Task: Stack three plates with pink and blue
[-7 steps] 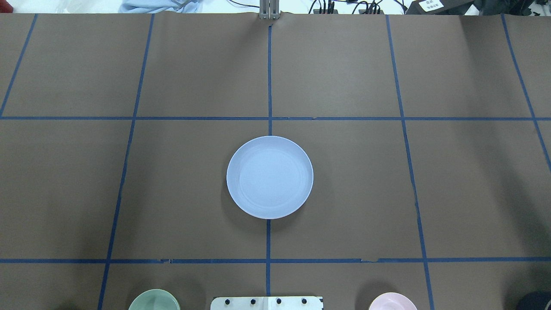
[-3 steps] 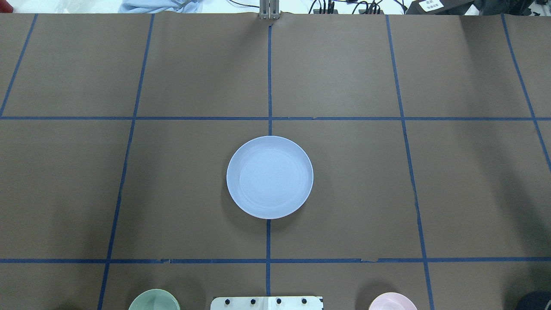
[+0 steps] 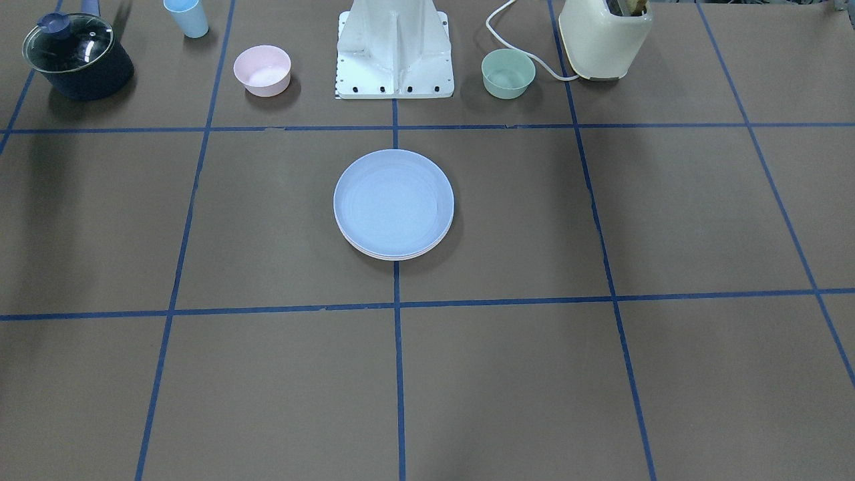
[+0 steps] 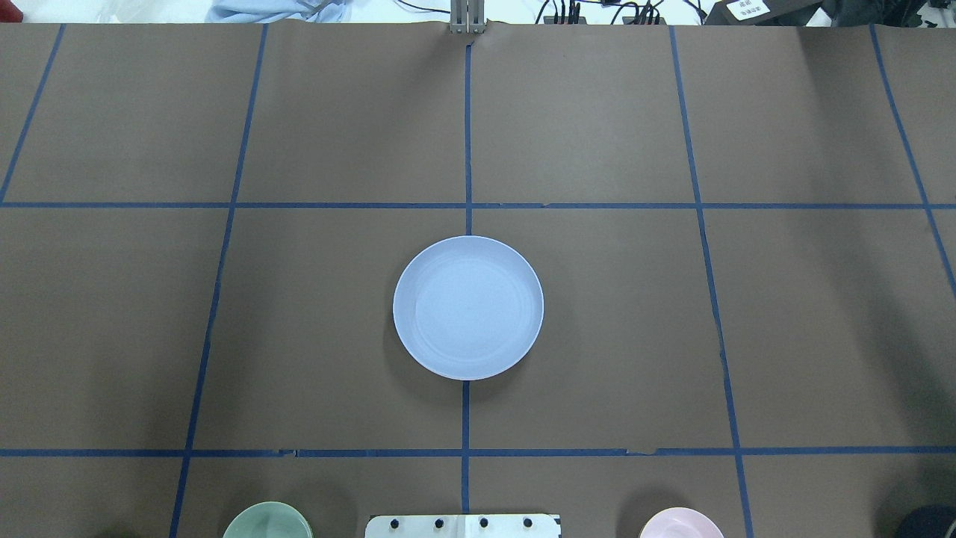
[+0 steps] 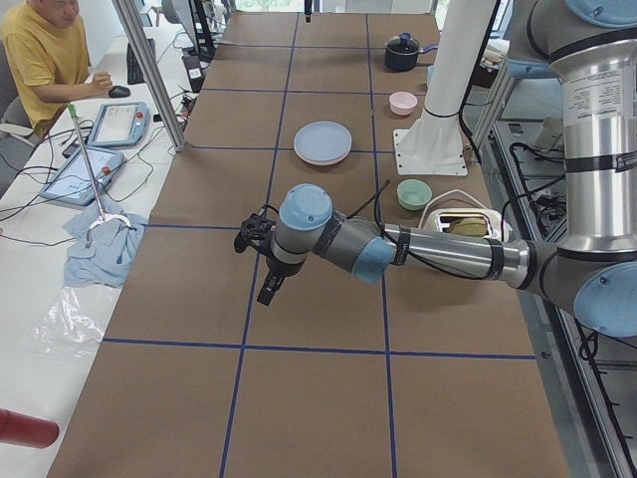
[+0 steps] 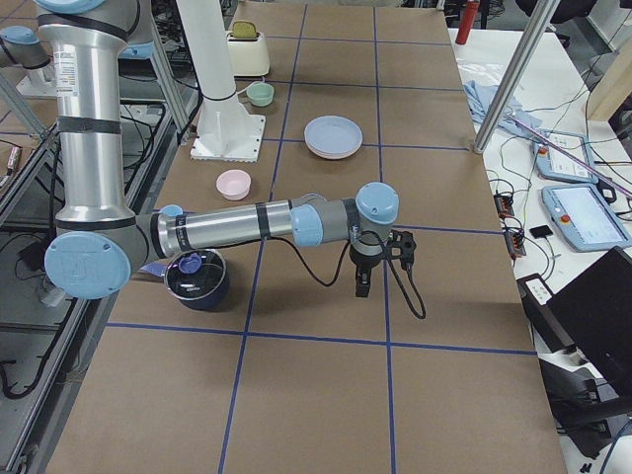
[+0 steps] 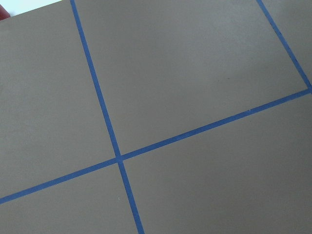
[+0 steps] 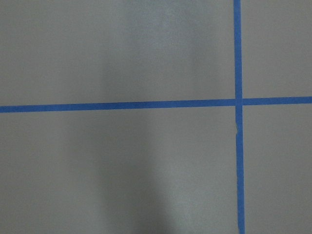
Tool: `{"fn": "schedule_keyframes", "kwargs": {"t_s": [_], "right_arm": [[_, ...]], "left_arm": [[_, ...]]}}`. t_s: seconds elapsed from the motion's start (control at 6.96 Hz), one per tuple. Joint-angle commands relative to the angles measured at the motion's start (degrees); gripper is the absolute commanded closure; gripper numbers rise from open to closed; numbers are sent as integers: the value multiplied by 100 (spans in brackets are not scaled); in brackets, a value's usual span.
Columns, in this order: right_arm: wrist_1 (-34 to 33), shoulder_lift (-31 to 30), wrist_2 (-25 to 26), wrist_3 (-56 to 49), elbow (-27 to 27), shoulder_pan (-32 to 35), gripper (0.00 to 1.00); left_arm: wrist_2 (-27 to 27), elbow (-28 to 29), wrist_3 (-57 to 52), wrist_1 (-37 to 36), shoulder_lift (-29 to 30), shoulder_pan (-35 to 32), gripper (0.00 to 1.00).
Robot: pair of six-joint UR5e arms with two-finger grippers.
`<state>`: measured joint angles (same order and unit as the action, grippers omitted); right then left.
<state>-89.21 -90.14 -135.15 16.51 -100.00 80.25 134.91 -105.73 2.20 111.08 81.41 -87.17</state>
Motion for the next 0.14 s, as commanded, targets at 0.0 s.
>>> {"fn": "schedule_keyframes", "kwargs": {"t_s": [0.0], "right_arm": [[0,-4,-11,10,-11,0,0]], "left_arm": [[0,0,0,1,-2,7,1]]}}
